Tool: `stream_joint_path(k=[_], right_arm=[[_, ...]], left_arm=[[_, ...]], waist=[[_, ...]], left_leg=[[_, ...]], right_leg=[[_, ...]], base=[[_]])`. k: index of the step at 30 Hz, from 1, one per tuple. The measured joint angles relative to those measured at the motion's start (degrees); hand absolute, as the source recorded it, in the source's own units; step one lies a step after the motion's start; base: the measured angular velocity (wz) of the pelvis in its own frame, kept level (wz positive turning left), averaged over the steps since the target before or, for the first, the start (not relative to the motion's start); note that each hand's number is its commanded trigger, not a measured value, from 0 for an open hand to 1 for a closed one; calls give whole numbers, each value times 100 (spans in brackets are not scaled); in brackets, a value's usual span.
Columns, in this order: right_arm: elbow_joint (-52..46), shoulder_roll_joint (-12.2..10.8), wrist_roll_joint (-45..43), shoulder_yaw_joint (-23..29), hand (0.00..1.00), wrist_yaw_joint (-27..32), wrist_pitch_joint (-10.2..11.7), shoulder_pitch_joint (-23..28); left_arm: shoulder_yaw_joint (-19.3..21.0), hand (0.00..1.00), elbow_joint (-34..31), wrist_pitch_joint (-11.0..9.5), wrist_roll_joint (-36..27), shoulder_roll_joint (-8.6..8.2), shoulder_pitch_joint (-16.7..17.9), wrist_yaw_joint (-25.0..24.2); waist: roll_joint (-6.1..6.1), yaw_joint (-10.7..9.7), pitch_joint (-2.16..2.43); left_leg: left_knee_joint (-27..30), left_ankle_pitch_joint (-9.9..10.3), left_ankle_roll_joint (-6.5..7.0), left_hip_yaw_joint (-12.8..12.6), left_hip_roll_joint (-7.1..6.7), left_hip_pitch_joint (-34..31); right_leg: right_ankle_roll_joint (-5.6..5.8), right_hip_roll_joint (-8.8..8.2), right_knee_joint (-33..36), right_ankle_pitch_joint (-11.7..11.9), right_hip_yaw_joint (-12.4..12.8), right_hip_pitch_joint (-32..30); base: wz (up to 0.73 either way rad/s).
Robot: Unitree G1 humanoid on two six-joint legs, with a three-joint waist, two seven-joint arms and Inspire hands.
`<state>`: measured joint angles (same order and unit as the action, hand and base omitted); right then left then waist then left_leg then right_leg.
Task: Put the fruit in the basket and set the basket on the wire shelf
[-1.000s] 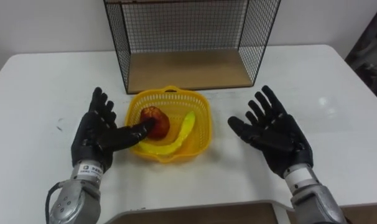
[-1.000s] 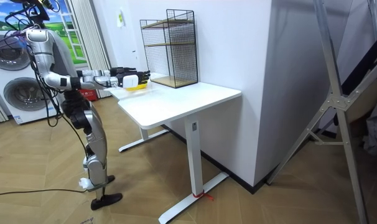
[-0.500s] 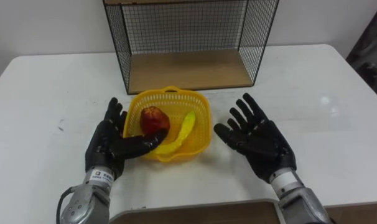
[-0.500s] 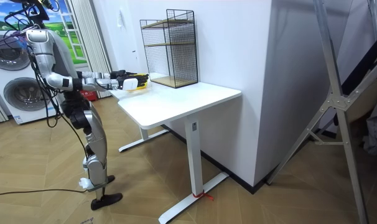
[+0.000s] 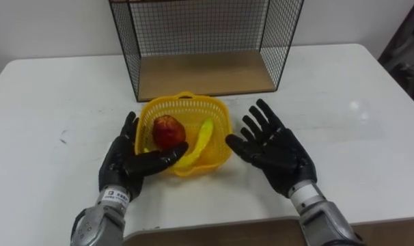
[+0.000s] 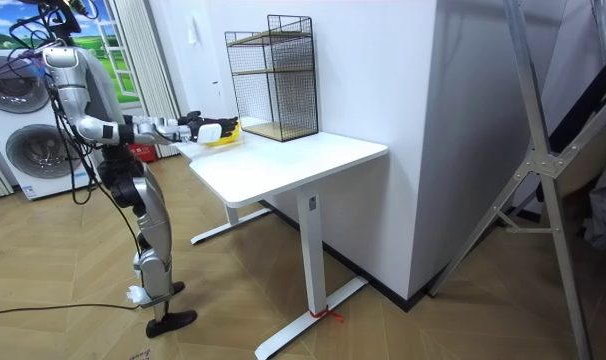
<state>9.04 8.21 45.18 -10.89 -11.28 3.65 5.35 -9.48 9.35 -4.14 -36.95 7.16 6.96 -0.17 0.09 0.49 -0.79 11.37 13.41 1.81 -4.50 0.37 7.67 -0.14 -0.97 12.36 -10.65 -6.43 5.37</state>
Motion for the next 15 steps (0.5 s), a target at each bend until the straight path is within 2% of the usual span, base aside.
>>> stream_joint_path(k=[5,15], right_arm=[[1,-3,33,-209,0,-15,-44,-1],[3,-3,35,-207,0,8,-52,-6]], left_arm=[[-198,0,13,2,-2,-5,-23,-65],[-272,0,30,0,4,-41,-54,-62]], waist=[[0,-17,-1],[-10,-26,-14]], left_leg=[[-2,0,-1,-3,-1,4],[-6,0,-1,-4,-10,-20]], right_leg=[[0,3,0,0,-2,6],[1,3,-1,1,-18,4]], base=[[0],[0]])
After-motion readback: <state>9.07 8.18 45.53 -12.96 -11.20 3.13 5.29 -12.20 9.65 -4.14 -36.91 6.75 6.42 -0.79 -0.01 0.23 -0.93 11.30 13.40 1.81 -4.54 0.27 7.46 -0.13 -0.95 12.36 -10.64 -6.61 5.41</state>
